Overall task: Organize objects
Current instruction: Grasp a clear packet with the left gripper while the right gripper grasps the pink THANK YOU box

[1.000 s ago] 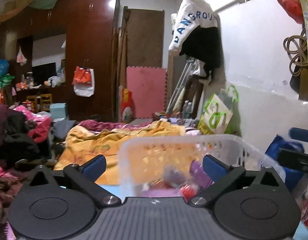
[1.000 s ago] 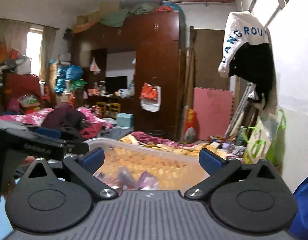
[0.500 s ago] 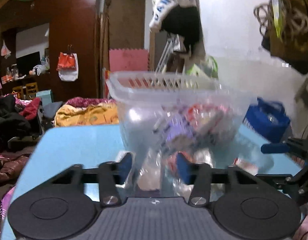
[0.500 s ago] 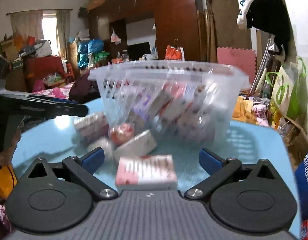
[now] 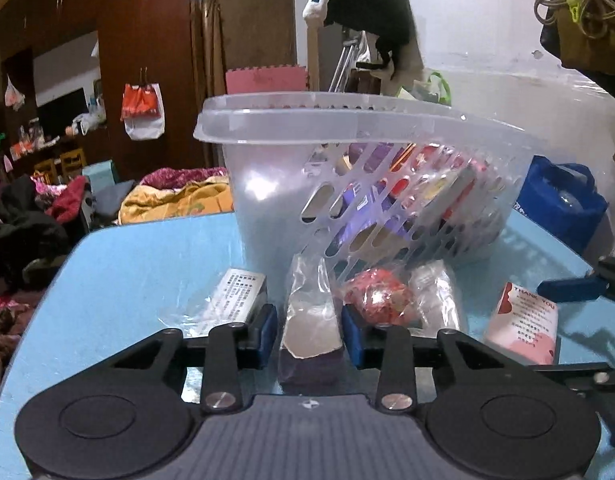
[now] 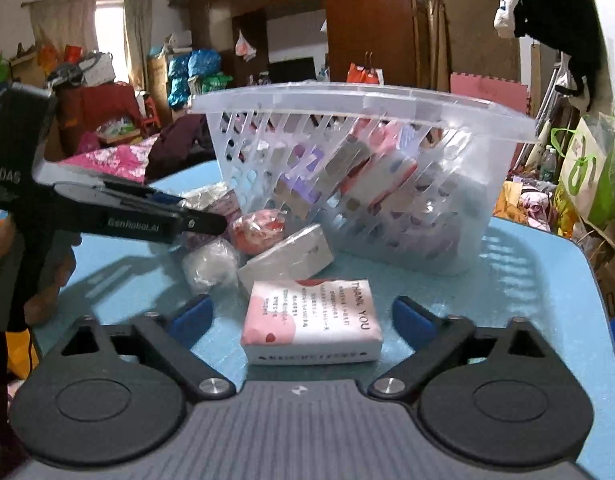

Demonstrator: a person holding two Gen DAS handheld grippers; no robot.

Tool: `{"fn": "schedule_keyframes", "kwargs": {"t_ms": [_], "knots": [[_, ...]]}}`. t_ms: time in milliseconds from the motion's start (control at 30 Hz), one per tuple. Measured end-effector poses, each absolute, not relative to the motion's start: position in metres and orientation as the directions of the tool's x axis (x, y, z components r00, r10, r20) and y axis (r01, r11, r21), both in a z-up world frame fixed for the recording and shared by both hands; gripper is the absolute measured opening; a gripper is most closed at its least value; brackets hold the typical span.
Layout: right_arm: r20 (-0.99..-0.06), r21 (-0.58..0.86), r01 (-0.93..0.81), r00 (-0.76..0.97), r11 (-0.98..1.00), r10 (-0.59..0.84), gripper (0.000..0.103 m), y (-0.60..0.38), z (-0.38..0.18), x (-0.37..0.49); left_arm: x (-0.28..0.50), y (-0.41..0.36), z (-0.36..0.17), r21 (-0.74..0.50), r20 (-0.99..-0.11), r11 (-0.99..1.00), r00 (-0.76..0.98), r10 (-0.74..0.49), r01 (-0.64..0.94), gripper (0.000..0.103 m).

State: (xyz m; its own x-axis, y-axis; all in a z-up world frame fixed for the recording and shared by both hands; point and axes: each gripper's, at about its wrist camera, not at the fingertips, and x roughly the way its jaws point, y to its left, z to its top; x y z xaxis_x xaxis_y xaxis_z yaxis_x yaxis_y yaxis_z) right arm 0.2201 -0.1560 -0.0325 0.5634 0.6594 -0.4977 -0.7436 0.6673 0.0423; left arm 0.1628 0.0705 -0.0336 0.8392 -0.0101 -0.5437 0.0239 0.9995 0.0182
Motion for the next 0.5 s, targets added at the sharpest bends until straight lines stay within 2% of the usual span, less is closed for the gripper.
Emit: {"fn": "schedule_keyframes", "kwargs": {"t_ms": [67,333,500], "knots": [[-0.493,0.033,-0.732,0.580,0.680,0.648,0.075,-0.157,-0.033,0.219,0.163,0.072,-0.034,0.000,-0.542,1.000,0.840,-0.020,0.024,0.039],[-0.375,0.068,-0.728,0.615,0.682,0.693,0.074,-0.177,-0.032,0.209,0.142,0.082,-0.028,-0.067,-0.418,0.997,0.906,-0.058,0.033,0.038],[-0.331,0.070,-0.718,0.639,0.693,0.695,0.074,-0.182,-0.029,0.204,0.131,0.078,-0.023,-0.057,-0.342,0.995,0.935,-0.096,0.082,0.038]]}}
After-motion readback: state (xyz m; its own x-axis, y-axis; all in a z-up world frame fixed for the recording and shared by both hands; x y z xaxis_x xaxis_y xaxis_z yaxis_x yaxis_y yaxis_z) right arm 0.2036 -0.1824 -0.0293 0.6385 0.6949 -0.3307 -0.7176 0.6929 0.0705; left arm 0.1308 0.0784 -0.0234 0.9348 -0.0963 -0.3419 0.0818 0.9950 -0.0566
